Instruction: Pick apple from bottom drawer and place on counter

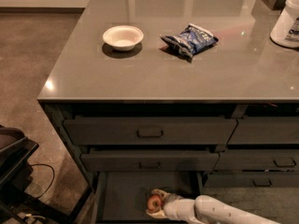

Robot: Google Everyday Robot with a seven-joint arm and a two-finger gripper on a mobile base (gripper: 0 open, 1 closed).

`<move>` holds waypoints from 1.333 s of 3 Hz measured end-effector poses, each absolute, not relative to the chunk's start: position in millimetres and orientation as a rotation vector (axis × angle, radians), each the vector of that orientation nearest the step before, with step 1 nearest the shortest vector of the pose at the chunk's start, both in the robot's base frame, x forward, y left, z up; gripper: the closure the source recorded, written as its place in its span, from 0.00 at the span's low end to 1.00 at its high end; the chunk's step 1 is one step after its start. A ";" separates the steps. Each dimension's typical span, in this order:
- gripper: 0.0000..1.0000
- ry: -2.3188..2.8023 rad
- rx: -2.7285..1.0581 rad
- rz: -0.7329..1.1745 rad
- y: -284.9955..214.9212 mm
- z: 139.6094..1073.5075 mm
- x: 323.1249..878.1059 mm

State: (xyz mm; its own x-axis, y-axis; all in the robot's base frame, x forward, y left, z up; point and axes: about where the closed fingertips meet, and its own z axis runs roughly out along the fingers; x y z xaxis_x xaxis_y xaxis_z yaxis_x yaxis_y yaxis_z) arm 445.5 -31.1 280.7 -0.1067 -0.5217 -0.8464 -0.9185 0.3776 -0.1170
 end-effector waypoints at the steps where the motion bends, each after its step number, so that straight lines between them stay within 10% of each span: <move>1: 1.00 1.740 -1.317 0.569 -31.0 295.1 444.5; 4: 1.00 1.610 -1.537 0.390 -35.4 462.9 403.2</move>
Offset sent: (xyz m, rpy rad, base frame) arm -0.0238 -0.0138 0.1487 -0.1481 -0.1644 0.1158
